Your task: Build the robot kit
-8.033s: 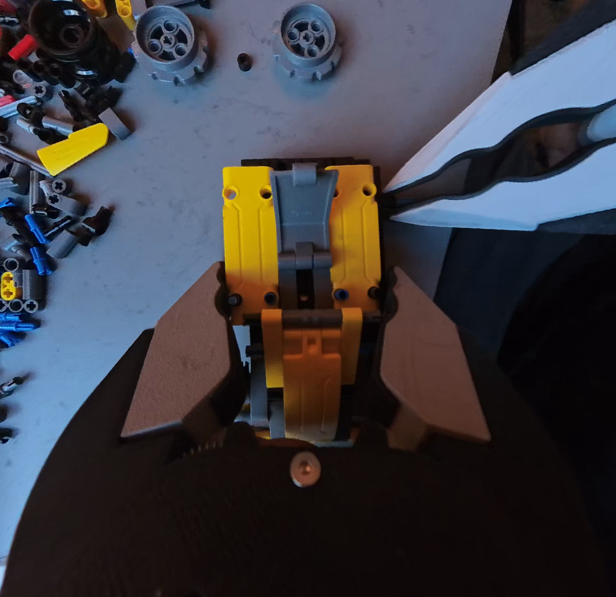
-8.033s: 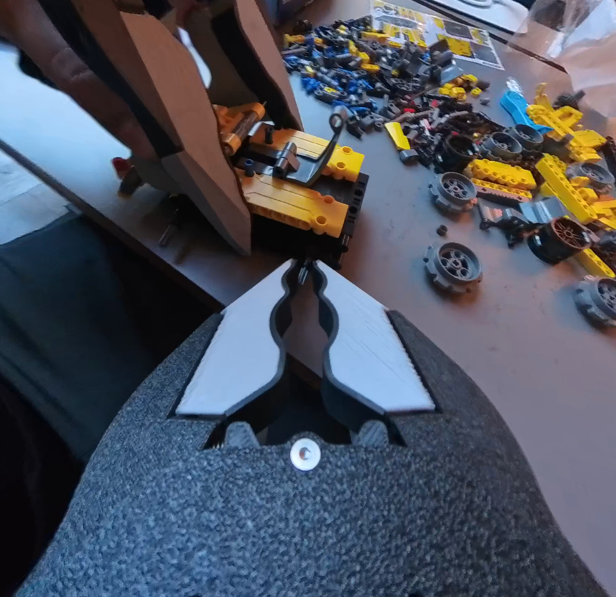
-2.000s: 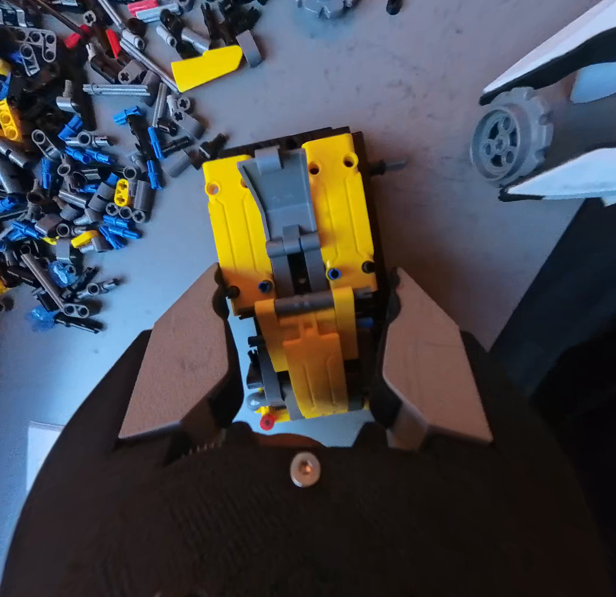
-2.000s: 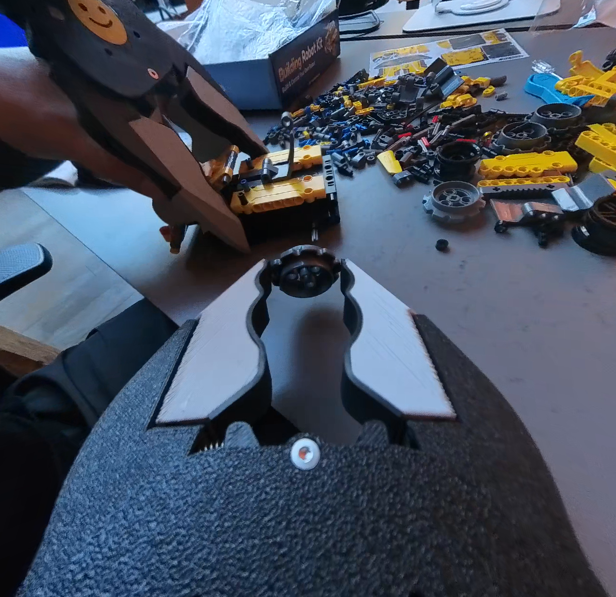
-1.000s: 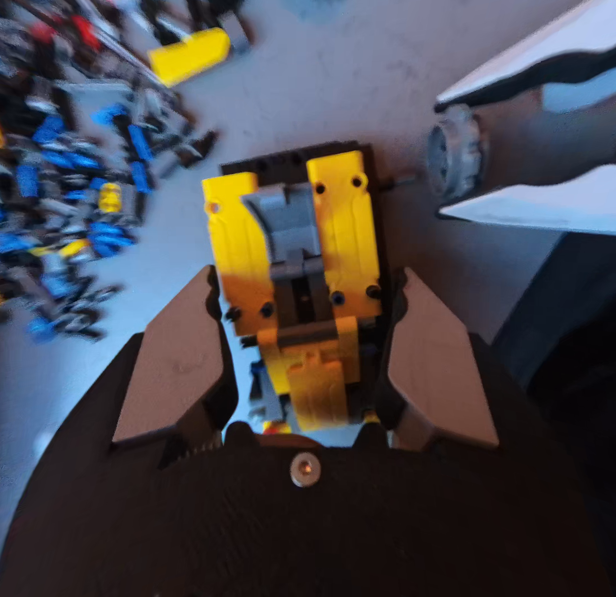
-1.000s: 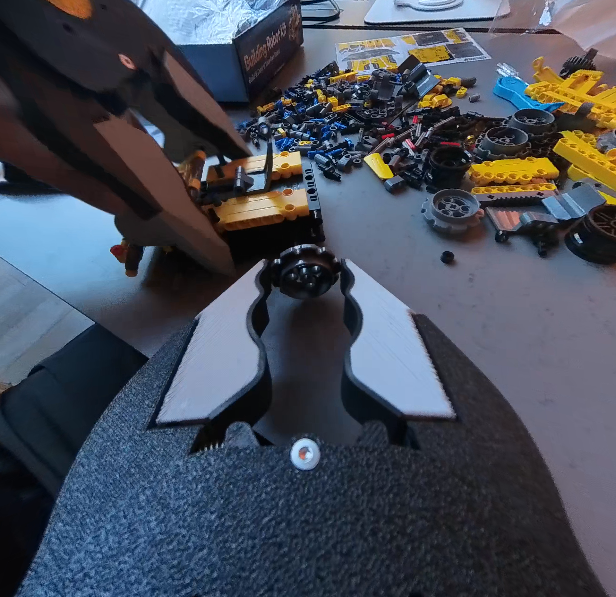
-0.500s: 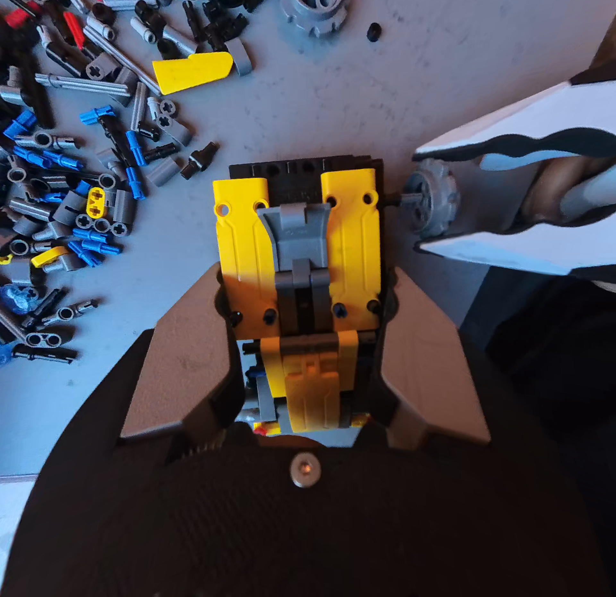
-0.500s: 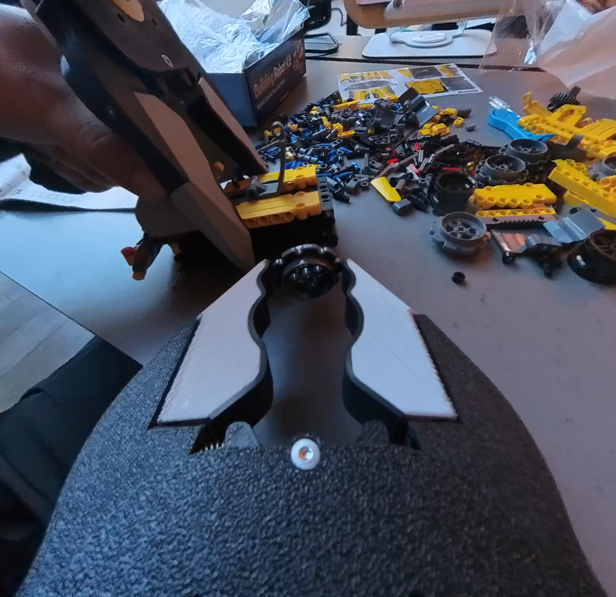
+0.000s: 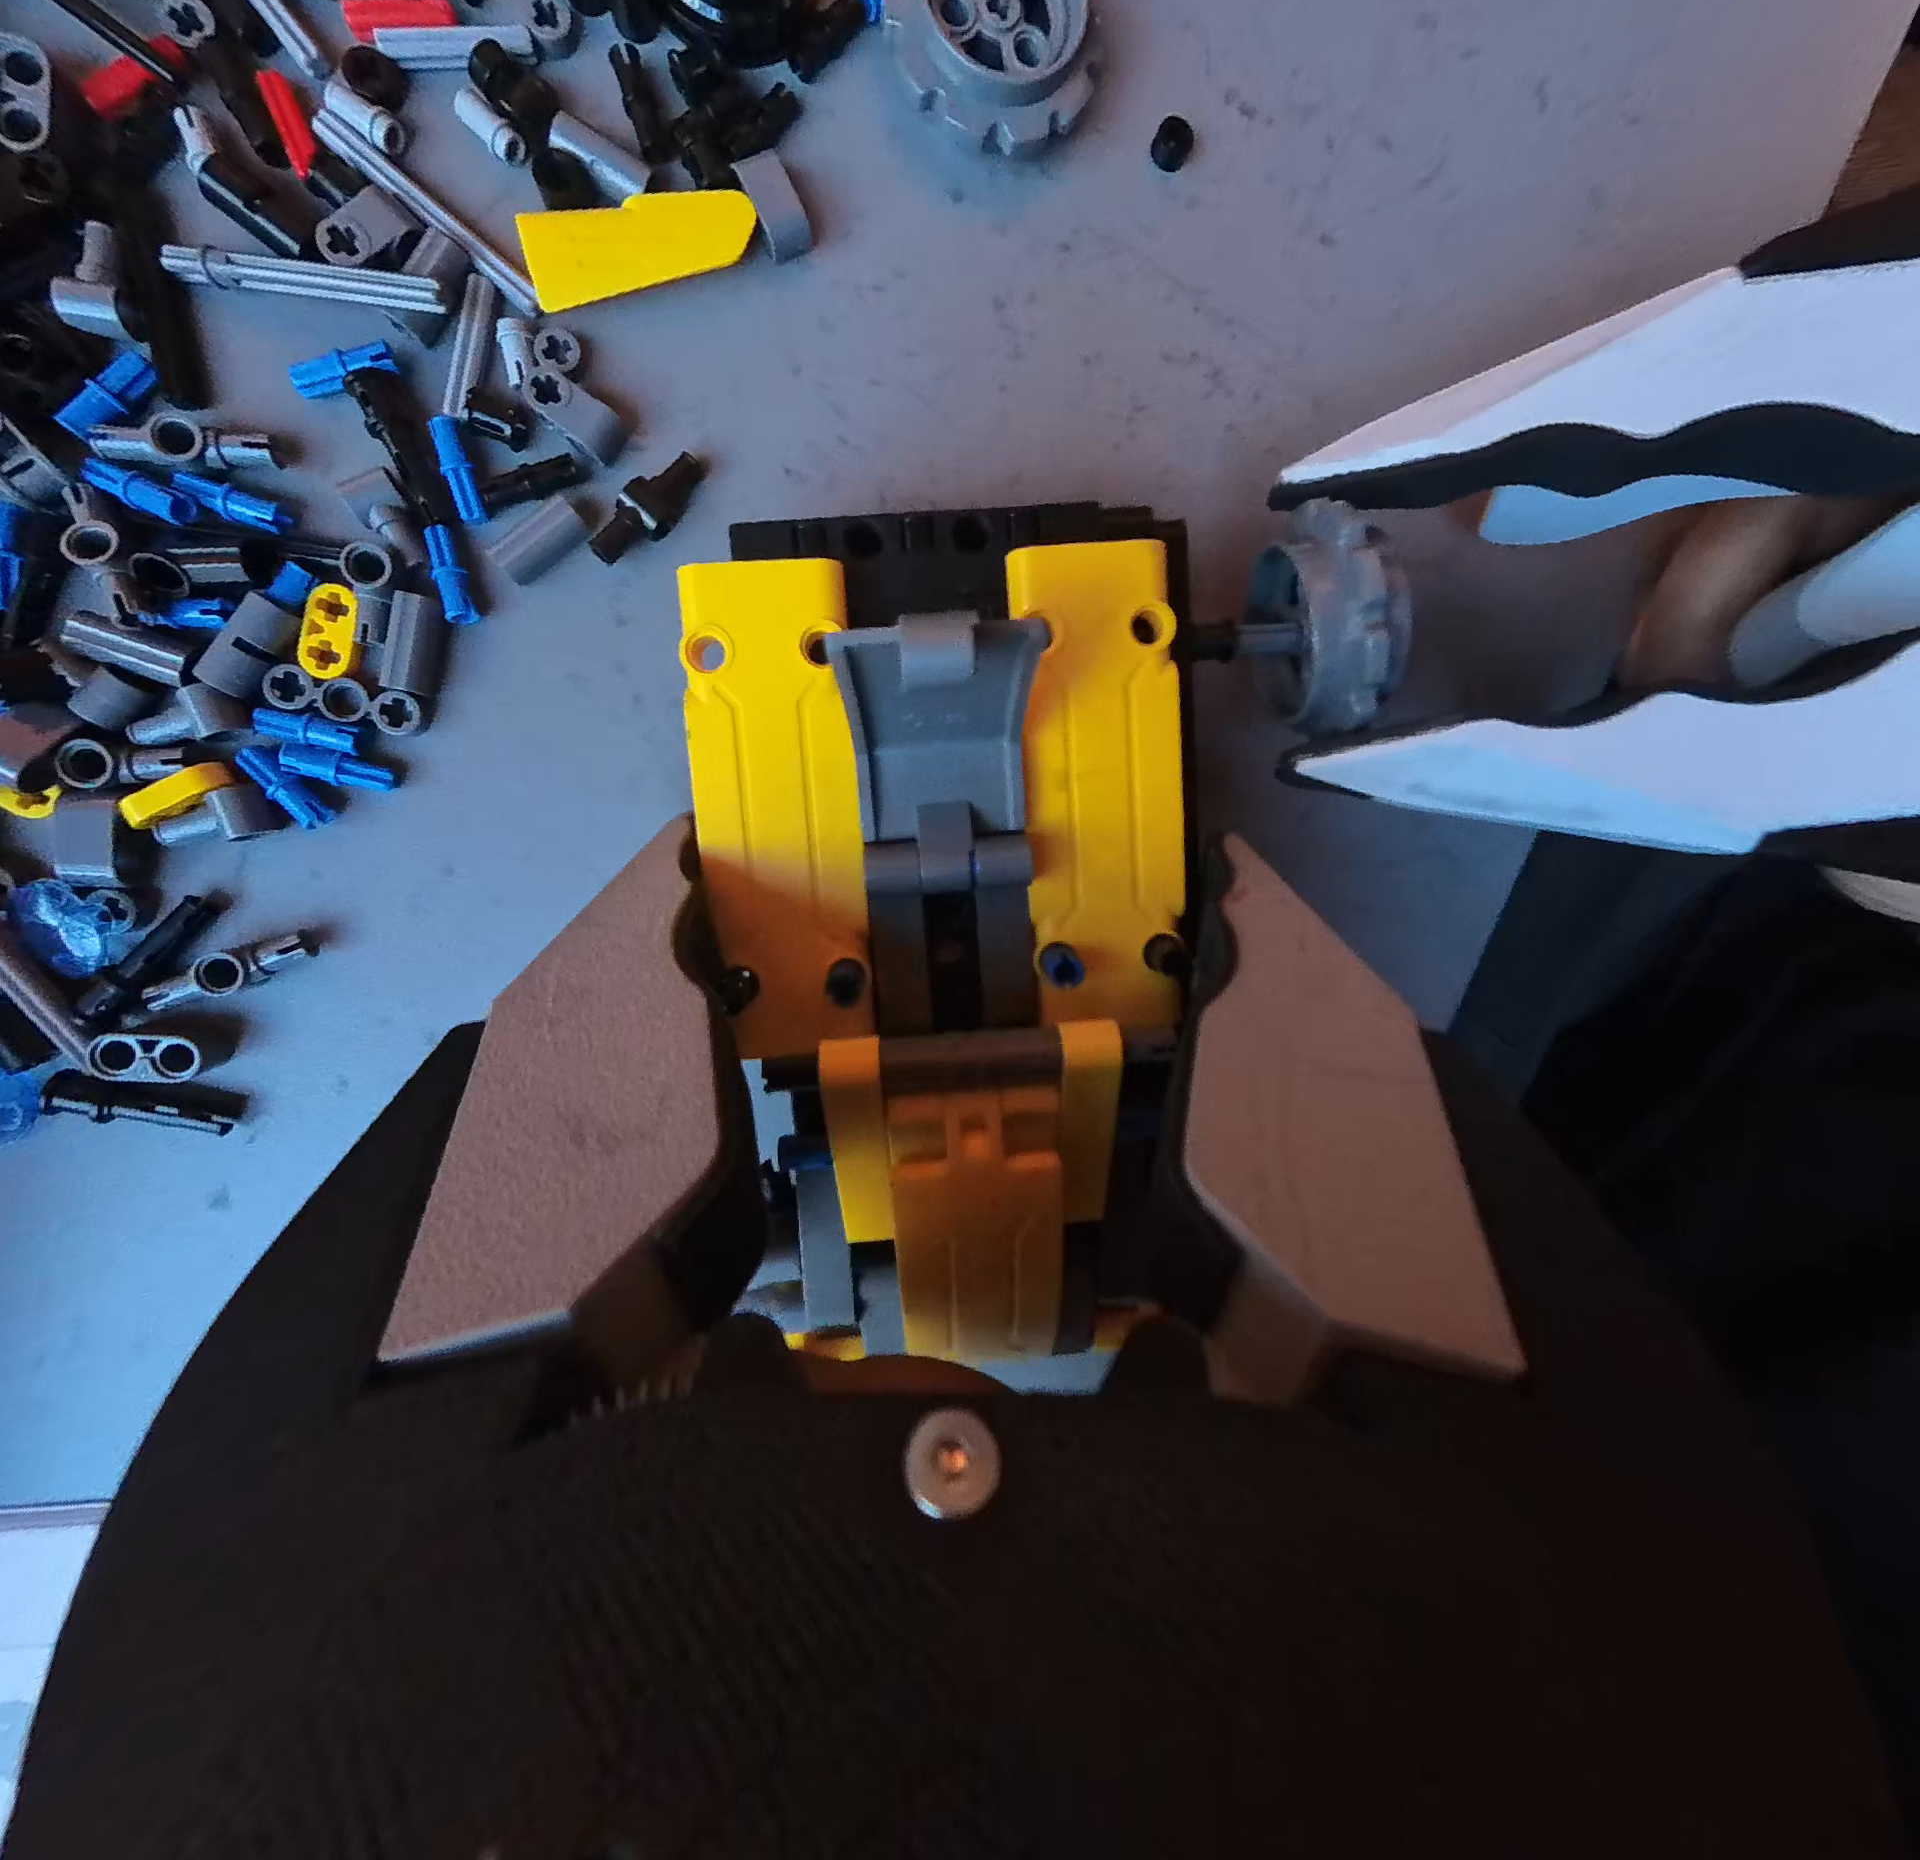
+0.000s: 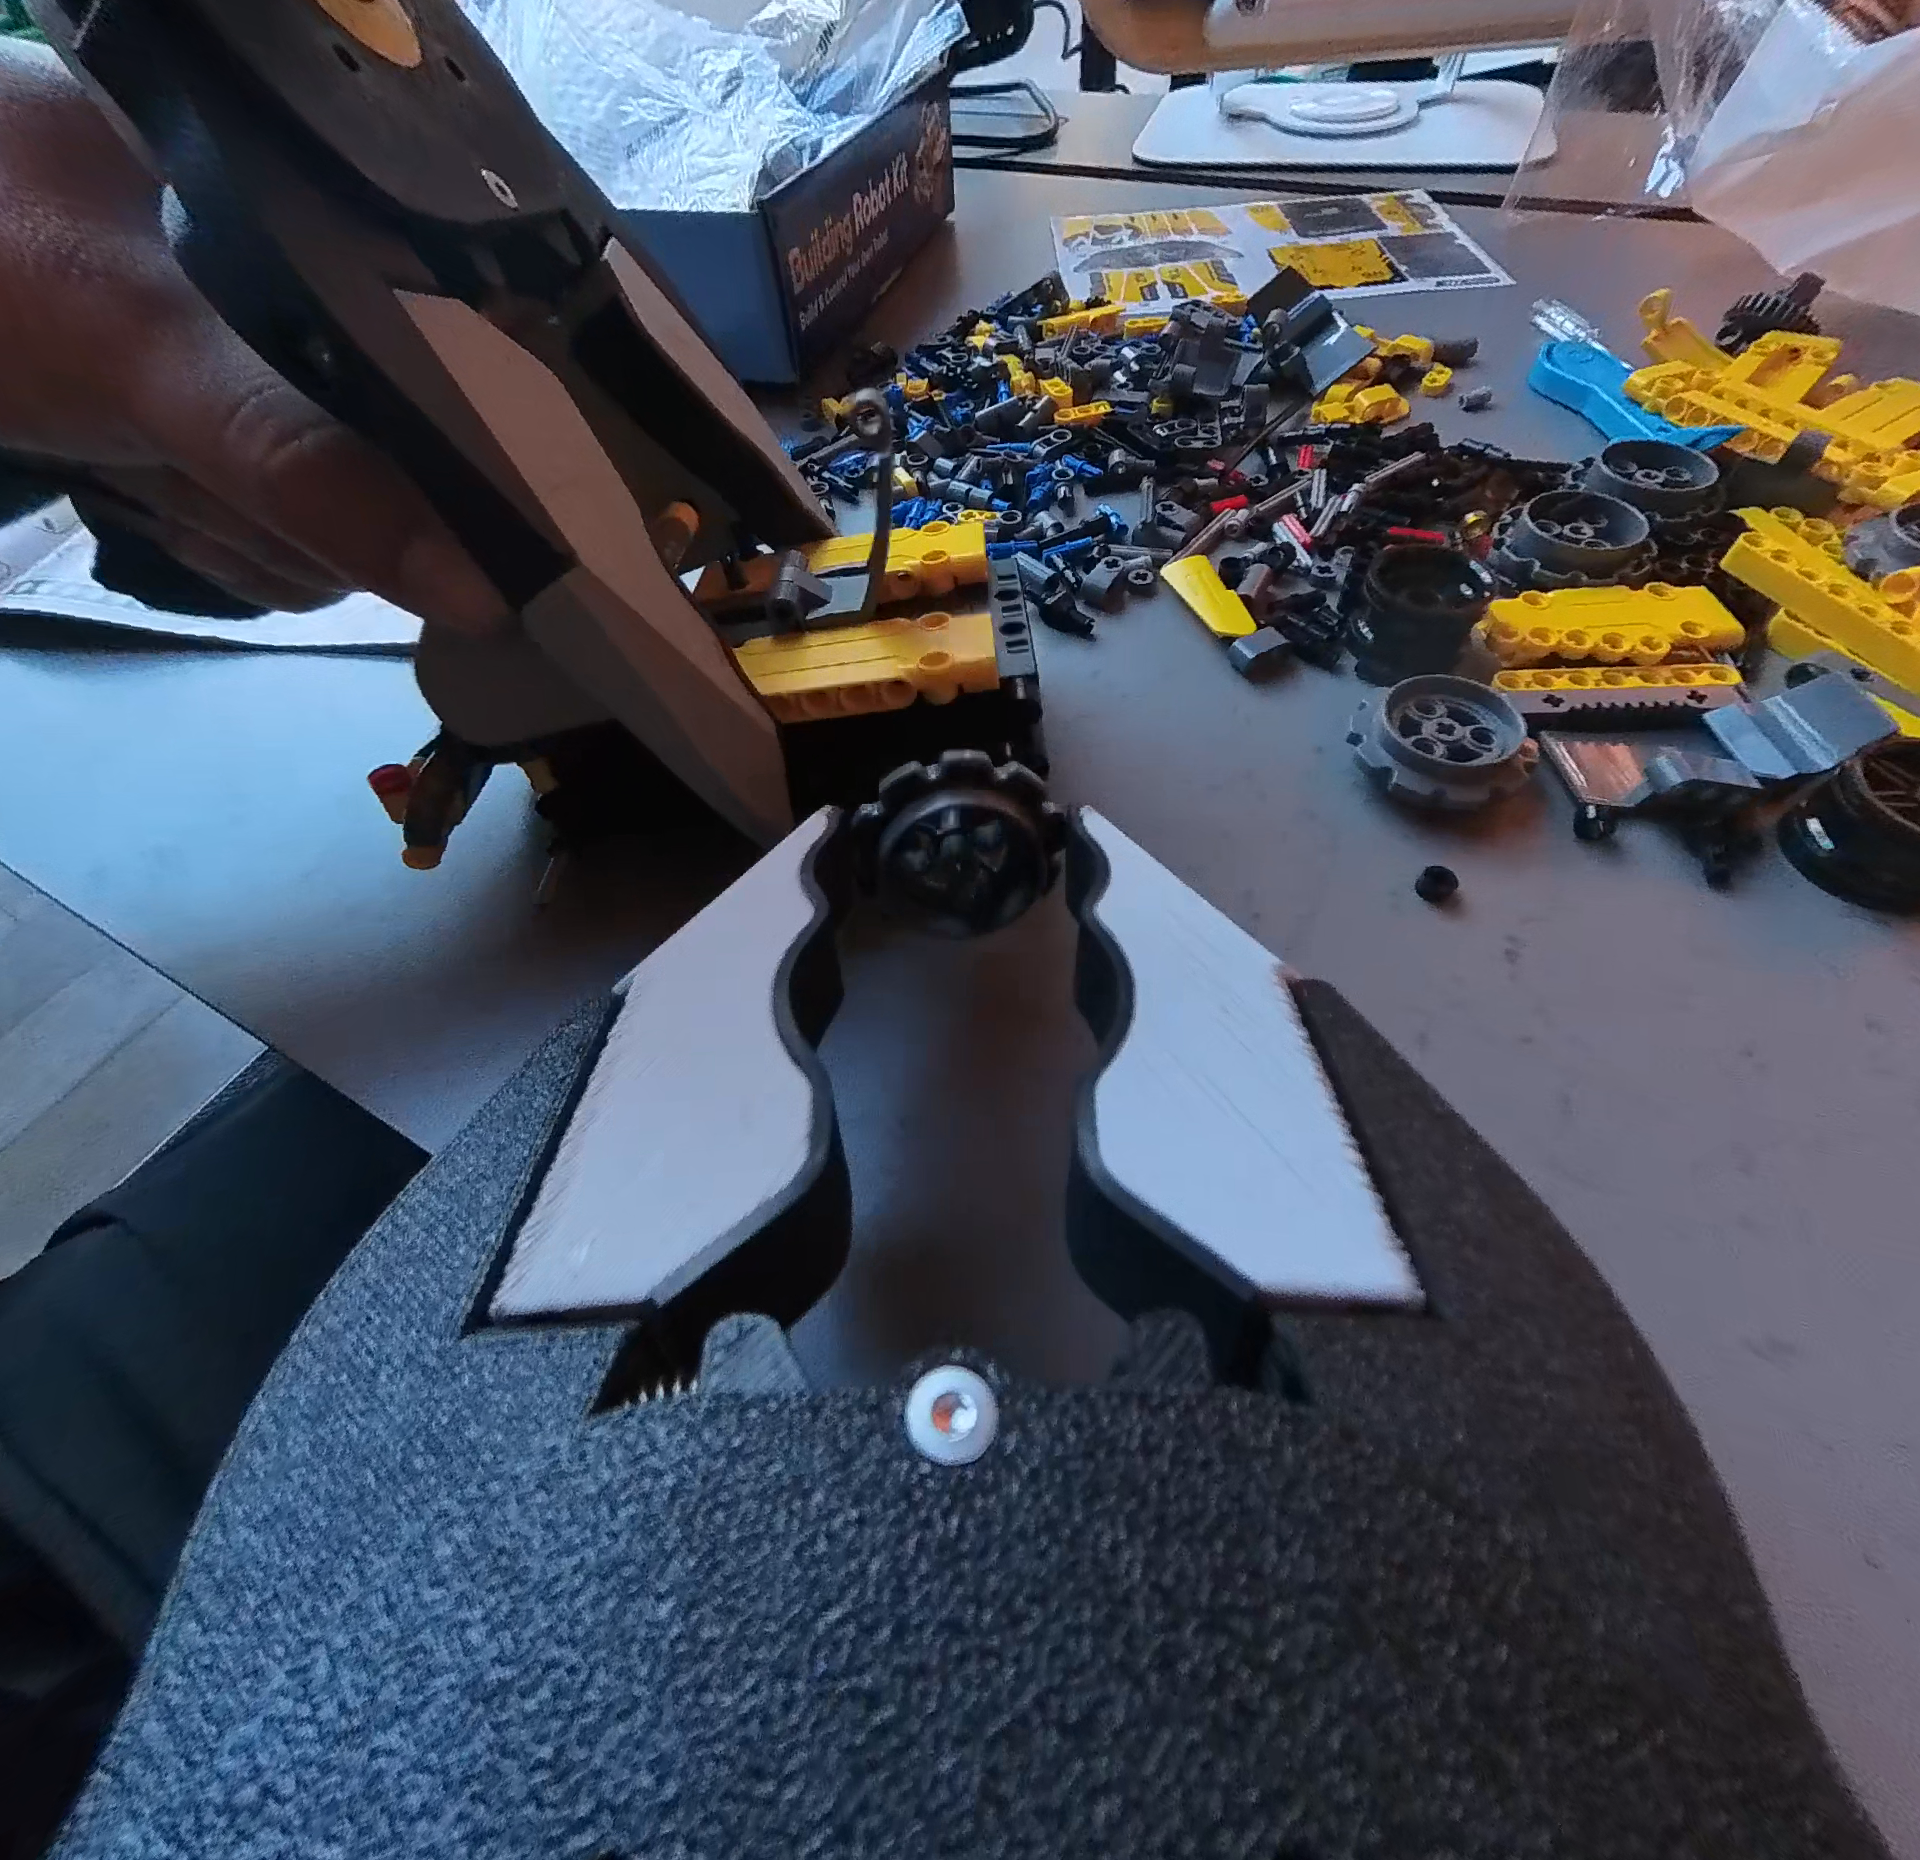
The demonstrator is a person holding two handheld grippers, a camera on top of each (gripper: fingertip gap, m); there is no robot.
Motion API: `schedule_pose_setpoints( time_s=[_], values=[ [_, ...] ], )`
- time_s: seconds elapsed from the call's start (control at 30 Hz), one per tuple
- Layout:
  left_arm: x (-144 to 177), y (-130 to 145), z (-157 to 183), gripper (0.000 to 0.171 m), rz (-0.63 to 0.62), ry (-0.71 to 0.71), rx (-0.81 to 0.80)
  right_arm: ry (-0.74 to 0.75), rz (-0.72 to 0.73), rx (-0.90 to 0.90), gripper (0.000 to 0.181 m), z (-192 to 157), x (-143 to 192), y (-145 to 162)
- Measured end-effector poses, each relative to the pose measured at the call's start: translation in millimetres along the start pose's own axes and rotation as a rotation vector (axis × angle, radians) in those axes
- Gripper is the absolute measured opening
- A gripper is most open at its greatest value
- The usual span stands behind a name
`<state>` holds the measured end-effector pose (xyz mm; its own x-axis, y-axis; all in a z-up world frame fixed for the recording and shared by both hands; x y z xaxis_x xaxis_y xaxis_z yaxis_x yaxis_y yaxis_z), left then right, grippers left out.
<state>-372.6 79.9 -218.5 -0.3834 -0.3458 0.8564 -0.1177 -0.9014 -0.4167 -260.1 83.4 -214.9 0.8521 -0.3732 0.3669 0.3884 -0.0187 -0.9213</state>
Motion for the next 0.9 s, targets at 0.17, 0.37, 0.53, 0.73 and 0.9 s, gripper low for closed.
schedule_pose_setpoints(
  time_s=[0.17,0.37,0.53,0.73,0.9],
  values=[
    [-3.3,3.6,1.5,0.087,-0.006,-0.074,-0.075,-0.009,-0.042,0.008,0.041,-1.4,-4.2,8.7],
    [-3.5,6.0,2.1,0.090,0.026,-0.124,-0.067,-0.041,-0.048,0.032,0.041,-5.2,6.9,12.7],
    [20.9,6.7,15.1,0.089,0.184,-0.173,-0.153,-0.125,0.036,-0.015,0.040,-1.6,24.7,4.6],
    [40.8,27.5,83.5,0.056,0.295,0.251,-0.200,-0.283,0.416,-0.108,0.040,2.8,60.6,-21.6],
    [55.4,24.9,72.3,0.052,0.354,0.536,0.057,-0.185,0.325,0.129,0.040,-12.5,63.8,-30.3]
  ],
)
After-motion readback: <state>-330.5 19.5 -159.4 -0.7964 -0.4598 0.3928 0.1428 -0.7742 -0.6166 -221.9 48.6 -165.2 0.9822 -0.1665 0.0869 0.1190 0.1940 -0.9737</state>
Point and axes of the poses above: each gripper's, where its closed fingertips meet, x back along the fingers, y out of its underside, z = x × y across the jaws, the point moved 5 cm from there along x, back along the fingers, and after that the axes turned 13 degrees about x, right-handed, at the moved point
